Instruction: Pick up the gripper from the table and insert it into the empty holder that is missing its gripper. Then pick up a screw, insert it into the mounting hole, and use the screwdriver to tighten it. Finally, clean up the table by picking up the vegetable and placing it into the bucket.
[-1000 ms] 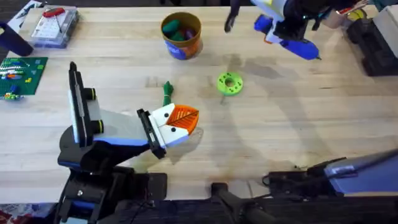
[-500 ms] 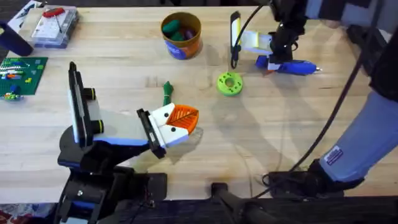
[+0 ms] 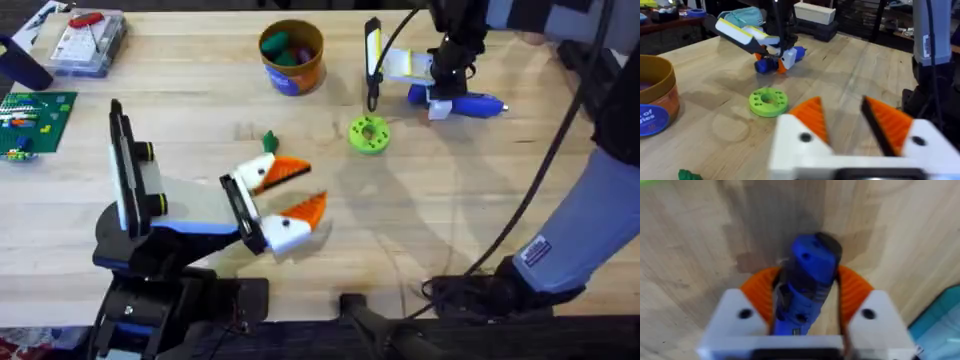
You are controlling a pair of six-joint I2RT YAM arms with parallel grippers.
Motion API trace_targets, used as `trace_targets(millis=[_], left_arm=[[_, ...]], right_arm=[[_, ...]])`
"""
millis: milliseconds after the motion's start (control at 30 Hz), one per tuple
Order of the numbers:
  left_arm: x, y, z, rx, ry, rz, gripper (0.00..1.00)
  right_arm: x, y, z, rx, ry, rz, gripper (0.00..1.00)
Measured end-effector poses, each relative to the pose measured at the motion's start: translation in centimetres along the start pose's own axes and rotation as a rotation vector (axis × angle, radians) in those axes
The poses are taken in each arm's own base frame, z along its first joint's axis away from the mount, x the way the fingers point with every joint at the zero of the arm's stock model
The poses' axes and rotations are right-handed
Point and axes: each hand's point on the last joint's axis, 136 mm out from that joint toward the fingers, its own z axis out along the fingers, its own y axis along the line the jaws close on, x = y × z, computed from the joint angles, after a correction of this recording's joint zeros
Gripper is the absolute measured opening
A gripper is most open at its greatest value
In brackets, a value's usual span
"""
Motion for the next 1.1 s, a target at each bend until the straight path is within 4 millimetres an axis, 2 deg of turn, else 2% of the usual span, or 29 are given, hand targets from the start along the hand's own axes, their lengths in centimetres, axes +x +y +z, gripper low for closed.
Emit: trace_targets(millis=[67,100,133,267,300,467,600,767,900,1000,1100], left_arm=[[0.0,0.0,0.0,0.0,0.0,0.0,0.804],[0.0,0.0,0.0,0.0,0.0,-0.001,0.922],[0.0,0.0,0.0,0.0,0.0,-0.003,0.971],[-0.2,0.1,0.0,-0.009,-0.006,0.001,0.986],[-0.6,0.3,0.0,-0.019,-0.022,-0.002,0.986],[-1.1,0.8,0.0,-0.048,-0.037,-0.053,0.986],[-1.5,1.4,-0.3,-0.104,-0.01,-0.114,0.986],[-5.1,2.0,-1.1,-0.209,0.052,-0.126,0.986],[-7.9,3.0,-1.4,-0.285,0.156,-0.147,0.986],[-8.7,4.2,-1.4,-0.333,0.274,-0.2,0.986],[-9.0,5.7,-1.4,-0.378,0.393,-0.252,0.986]], right_arm=[[0.2,-0.2,-0.3,0.013,0.011,0.041,0.892],[0.4,-0.3,-0.6,0.021,0.024,0.073,0.966],[0.6,-0.4,-0.9,0.031,0.038,0.111,0.988],[0.6,-1.3,-4.2,0.128,0.05,0.273,0.995],[0.2,-1.8,-7.0,0.196,0.022,0.345,0.995],[-0.5,-2.1,-15.6,0.373,-0.12,0.548,0.995],[-0.3,-1.3,-21.6,0.471,-0.275,0.776,0.995],[0.0,1.4,-27.9,0.517,-0.474,0.994,0.995],[1.2,5.2,-30.8,0.483,-0.554,1.104,0.995],[2.7,8.7,-31.2,0.421,-0.551,1.197,0.995],[3.9,11.1,-31.3,0.378,-0.544,1.278,0.995]])
